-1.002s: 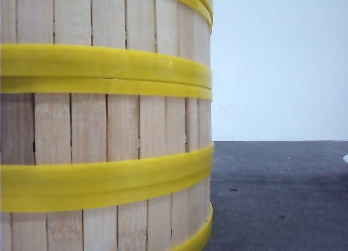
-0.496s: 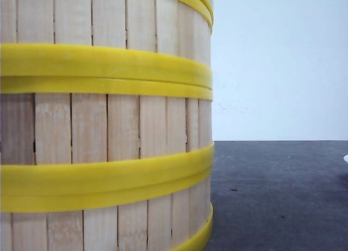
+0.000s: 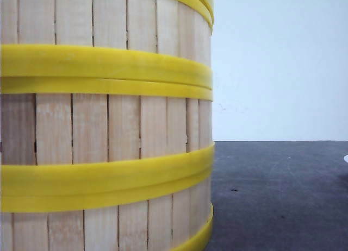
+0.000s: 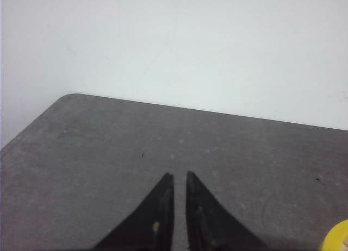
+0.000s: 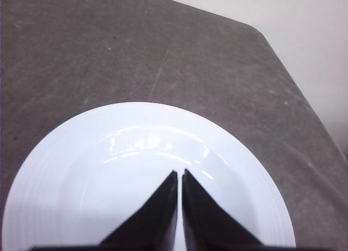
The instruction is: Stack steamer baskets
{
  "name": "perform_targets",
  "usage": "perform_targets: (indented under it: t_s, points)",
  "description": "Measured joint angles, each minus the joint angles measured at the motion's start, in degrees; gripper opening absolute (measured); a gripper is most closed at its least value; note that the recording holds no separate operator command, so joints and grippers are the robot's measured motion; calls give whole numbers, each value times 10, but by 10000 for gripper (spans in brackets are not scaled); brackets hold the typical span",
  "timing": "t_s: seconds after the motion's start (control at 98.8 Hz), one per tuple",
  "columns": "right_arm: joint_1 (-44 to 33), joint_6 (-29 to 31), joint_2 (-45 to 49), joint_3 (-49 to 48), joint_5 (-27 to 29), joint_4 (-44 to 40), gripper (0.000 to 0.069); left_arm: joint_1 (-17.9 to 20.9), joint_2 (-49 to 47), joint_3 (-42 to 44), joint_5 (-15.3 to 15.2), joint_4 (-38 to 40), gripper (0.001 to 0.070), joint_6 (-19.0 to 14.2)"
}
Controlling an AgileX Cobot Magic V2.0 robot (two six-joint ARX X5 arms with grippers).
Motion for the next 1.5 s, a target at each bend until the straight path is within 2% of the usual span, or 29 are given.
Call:
perform_targets:
  t_s: [0.273, 0.456, 0.597, 0.749, 1.498]
  points:
    - [-27, 17, 0, -1, -5, -5, 7, 0, 0, 0, 0, 0, 14, 0]
    - [-40, 26, 0, -11, -99, 25, 7, 0, 0, 0, 0, 0, 14, 0]
    - [-65, 30, 2, -45, -131, 83, 7, 0, 0, 0, 0, 0, 14, 0]
    - [-77, 31, 1, -47, -117, 97, 7, 0, 0, 0, 0, 0, 14, 0]
    - [-80, 31, 1, -47, -117, 98, 7, 0, 0, 0, 0, 0, 14, 0]
